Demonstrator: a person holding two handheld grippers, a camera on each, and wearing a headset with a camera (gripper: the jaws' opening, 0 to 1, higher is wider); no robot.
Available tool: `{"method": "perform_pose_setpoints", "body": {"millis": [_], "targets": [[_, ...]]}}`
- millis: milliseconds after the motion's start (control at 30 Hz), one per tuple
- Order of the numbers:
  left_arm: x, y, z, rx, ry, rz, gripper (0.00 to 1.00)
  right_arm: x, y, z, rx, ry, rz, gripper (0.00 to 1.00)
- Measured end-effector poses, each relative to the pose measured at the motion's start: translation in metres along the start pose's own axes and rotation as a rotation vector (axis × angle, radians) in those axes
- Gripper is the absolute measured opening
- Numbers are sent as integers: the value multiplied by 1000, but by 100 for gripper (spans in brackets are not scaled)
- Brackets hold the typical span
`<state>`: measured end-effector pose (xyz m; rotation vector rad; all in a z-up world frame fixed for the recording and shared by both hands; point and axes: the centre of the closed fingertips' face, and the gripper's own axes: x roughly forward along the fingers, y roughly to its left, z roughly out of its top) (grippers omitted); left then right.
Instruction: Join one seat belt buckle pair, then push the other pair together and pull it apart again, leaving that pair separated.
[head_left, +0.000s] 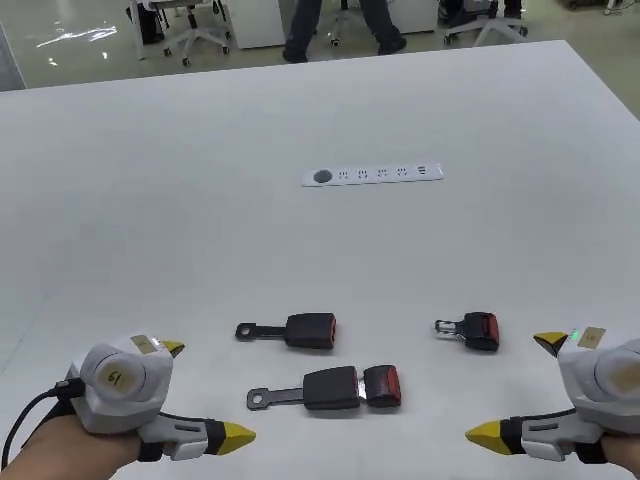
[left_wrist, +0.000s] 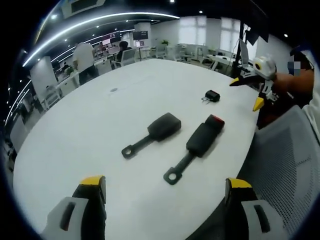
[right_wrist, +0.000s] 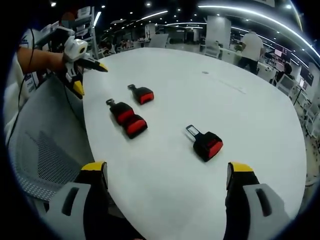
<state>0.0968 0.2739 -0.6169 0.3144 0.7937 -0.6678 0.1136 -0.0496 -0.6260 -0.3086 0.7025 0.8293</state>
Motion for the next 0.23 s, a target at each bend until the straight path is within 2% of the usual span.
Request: {"method": "perform_pose_setpoints", "body": {"millis": [133, 233], "targets": [[1, -5, -1, 3, 6, -12, 100, 3, 2, -3, 7, 10, 3, 100], [2, -4, -3, -7, 7, -9, 100, 4, 1, -3, 3, 7, 2, 100]]}}
